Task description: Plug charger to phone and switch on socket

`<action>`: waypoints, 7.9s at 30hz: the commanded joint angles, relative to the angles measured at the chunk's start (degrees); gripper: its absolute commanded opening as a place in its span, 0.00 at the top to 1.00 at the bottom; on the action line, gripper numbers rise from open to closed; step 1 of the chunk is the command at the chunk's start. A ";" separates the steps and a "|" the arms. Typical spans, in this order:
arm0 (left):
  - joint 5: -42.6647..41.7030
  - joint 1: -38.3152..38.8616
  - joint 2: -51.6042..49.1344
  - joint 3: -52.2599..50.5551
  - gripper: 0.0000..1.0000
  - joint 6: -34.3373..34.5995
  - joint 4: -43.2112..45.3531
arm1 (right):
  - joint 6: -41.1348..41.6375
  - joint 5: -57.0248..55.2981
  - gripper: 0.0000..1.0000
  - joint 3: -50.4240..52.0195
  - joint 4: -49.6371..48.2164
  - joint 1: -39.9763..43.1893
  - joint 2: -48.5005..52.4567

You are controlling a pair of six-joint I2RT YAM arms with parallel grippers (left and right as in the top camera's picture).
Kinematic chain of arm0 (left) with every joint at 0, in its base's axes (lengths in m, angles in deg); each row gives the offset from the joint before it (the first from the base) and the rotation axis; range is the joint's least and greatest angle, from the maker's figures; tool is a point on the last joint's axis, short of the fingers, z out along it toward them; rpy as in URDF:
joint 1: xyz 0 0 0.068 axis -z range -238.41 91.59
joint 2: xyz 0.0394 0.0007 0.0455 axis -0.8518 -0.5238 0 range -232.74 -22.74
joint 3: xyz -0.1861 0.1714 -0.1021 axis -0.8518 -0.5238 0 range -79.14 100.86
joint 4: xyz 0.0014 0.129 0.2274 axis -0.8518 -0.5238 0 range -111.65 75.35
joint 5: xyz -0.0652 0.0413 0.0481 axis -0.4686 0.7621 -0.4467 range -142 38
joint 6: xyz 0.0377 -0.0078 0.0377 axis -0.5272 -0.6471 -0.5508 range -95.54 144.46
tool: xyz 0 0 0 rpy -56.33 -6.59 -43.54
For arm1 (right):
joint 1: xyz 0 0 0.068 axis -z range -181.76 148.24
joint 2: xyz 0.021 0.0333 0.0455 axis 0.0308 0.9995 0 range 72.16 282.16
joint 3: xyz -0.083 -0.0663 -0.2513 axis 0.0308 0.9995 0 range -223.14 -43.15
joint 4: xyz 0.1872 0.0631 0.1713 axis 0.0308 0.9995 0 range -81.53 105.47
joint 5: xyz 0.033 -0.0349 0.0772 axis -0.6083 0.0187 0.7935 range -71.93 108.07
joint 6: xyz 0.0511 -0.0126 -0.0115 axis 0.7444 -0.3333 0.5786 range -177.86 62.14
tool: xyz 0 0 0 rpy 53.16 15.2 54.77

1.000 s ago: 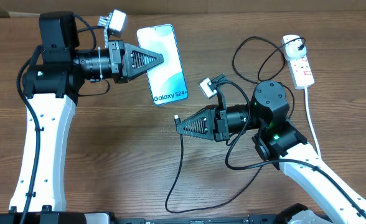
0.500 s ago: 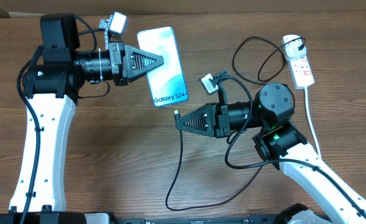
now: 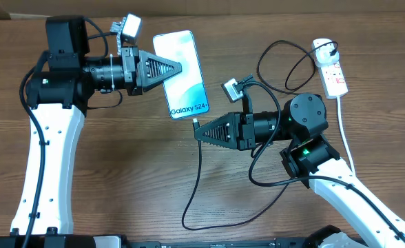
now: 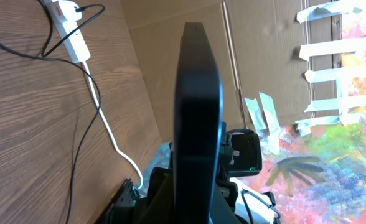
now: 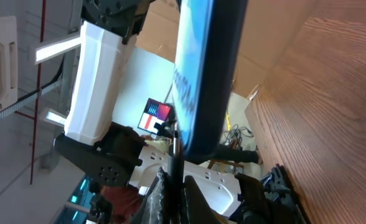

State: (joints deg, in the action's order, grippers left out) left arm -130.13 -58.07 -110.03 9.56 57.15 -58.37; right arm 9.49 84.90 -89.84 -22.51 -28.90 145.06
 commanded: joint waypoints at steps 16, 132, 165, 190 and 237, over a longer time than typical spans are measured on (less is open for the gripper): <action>-2.95 0.83 0.39 0.37 0.96 0.39 0.02 | 1.29 -1.31 0.96 -0.28 -0.28 -0.28 -0.79; -5.95 3.43 0.39 0.37 0.96 -4.85 -6.05 | 7.63 -11.26 0.89 -0.28 -2.19 0.74 2.47; 35.06 7.06 -16.90 0.37 0.96 -14.75 -3.10 | -13.90 -40.92 0.08 -0.28 43.15 5.16 2.78; 37.05 13.40 -37.86 0.37 0.91 -16.22 7.23 | -17.90 -44.06 0.07 -0.28 44.83 5.16 3.17; 57.64 6.08 -16.87 32.83 0.91 -23.45 -34.03 | -36.39 -52.98 0.00 -25.64 80.59 7.08 2.99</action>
State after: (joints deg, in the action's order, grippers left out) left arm -73.76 -52.22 -135.12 40.51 35.75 -91.40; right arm -21.33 38.52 -105.93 52.81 -23.57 148.74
